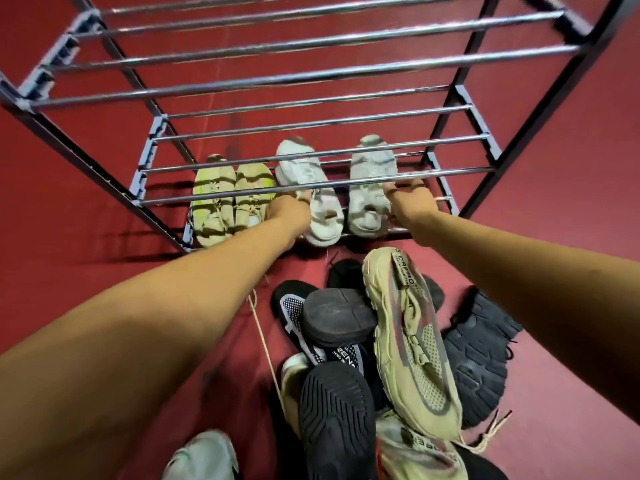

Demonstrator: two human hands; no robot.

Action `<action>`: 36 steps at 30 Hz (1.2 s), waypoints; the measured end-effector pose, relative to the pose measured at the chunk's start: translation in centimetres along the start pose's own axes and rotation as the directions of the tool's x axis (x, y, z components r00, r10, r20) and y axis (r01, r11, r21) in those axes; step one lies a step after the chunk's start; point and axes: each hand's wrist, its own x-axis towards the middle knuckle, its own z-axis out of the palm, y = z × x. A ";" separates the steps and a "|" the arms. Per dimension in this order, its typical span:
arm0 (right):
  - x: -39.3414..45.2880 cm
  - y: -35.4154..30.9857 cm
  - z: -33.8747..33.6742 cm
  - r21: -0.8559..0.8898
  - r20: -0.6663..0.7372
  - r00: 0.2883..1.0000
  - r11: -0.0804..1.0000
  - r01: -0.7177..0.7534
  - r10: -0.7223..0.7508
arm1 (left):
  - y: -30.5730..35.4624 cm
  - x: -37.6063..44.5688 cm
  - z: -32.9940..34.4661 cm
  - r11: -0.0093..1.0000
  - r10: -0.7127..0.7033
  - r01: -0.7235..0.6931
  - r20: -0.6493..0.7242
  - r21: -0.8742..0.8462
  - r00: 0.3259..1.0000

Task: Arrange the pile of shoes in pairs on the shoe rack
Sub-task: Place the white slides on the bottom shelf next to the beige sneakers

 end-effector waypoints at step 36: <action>-2.1 1.7 5.3 -0.648 0.355 0.908 0.642 0.411 -0.224 | -6.6 1.6 0.3 0.383 0.500 -0.478 0.258 0.790 0.827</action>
